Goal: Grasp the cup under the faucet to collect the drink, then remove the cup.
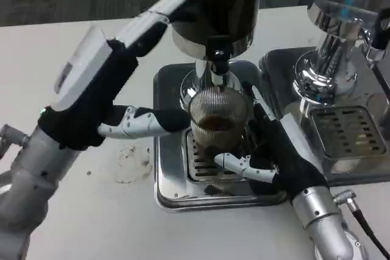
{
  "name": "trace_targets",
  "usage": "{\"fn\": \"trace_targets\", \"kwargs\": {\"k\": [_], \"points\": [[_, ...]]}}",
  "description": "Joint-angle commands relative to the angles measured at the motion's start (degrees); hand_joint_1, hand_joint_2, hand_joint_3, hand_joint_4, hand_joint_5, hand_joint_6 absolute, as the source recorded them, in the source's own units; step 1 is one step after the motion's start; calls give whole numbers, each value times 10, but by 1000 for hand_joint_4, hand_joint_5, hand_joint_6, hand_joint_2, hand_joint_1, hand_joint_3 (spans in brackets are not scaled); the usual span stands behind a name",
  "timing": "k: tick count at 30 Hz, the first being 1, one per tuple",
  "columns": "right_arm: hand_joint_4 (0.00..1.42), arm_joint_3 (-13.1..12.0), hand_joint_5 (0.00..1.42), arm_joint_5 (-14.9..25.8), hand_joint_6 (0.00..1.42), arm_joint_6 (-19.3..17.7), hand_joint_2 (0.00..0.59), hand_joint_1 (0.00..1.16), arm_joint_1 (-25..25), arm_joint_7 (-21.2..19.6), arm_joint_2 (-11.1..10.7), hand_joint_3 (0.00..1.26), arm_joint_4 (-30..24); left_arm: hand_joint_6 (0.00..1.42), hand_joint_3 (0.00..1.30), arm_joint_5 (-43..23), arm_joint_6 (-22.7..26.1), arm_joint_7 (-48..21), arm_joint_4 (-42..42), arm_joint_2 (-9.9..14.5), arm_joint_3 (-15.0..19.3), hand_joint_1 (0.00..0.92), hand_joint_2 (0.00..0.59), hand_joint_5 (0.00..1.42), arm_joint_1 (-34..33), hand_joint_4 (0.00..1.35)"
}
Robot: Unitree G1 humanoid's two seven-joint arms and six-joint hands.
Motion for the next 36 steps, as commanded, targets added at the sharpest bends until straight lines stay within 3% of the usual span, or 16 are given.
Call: {"fn": "trace_targets", "kwargs": {"k": [1, 5, 9, 14, 25, 36], "points": [[0, -3, 0, 4, 49, -7, 159, 665, -3, 1, 1, 0, 13, 174, 127, 12, -1, 42, 16, -6, 32, 0, 107, 221, -3, 26], [0, -8, 0, 11, 49, -10, 162, 661, -4, 0, 8, 0, 18, 164, 127, 32, -10, 85, 31, -6, 66, 0, 124, 215, 8, 26], [0, -7, 0, 9, 55, -12, 163, 658, -12, 0, 16, 0, 27, 142, 127, 48, -8, 96, 83, 21, 72, 0, 130, 200, 26, 16], [0, -6, 0, 11, 60, -17, 160, 661, -16, 4, 20, 0, 34, 137, 127, 104, -1, 146, 115, 36, 79, 0, 135, 194, 56, 16], [0, -4, 0, 25, 85, -31, 155, 687, -42, 19, 32, 0, 75, 123, 127, 143, 34, 203, 182, 39, 44, 0, 143, 179, 101, 5], [0, 1, 0, 25, 103, -37, 156, 701, -62, 32, 38, 0, 105, 121, 134, 142, 56, 215, 187, 39, 9, 0, 169, 179, 123, 5]]}}
